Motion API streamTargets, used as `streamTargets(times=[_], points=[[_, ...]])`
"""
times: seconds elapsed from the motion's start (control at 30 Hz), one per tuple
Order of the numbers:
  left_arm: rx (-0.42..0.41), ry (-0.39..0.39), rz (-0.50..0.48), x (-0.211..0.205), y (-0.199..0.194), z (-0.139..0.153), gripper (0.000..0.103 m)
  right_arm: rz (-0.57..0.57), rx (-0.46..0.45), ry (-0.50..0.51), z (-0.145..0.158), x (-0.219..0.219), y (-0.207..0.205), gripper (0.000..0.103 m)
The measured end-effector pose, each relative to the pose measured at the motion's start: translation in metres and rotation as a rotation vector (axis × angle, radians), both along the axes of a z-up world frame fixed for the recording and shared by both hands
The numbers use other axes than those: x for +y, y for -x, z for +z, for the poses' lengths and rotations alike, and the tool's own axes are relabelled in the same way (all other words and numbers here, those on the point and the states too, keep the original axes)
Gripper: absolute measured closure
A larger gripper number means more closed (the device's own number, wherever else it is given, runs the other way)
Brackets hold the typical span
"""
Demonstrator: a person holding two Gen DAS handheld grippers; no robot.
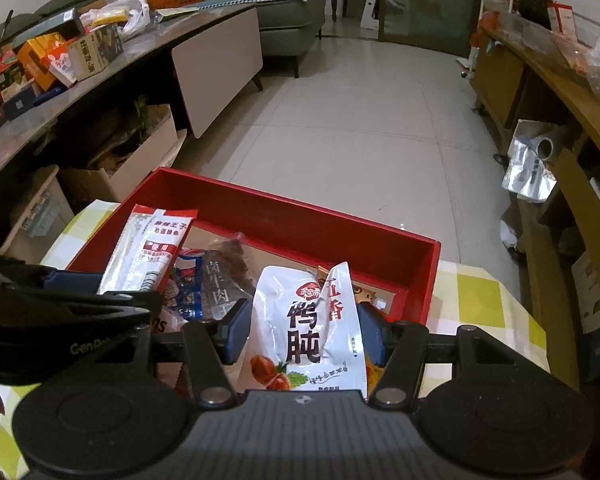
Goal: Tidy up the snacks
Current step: 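Lower both packs into the red box and open both tools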
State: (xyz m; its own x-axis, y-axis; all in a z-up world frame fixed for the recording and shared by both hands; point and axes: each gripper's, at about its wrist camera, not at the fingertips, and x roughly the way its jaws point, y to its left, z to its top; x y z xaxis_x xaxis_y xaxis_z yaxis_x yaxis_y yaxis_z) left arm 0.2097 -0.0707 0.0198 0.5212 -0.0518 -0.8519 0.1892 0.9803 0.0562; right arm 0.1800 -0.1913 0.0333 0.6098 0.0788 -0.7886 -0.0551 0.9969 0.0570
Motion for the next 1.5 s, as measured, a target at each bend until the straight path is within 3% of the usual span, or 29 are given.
streamTargets(times=[0.3,0.73,0.9,1.5], points=[[-0.014,-0.055,0.001,-0.004,0.000,-0.004,0.048,0.012,-0.007,0.079,-0.001,0.010,-0.003,0.039],[-0.022,-0.067,-0.008,-0.004,0.000,-0.004,0.041,0.004,0.002,0.043,-0.007,0.002,-0.005,0.039],[-0.050,-0.076,0.007,-0.003,0.002,0.002,0.031,-0.002,-0.015,0.026,0.000,-0.001,-0.003,0.039],[-0.075,-0.079,0.019,-0.001,0.016,0.017,0.022,-0.022,-0.022,0.038,0.015,-0.006,0.012,0.033]])
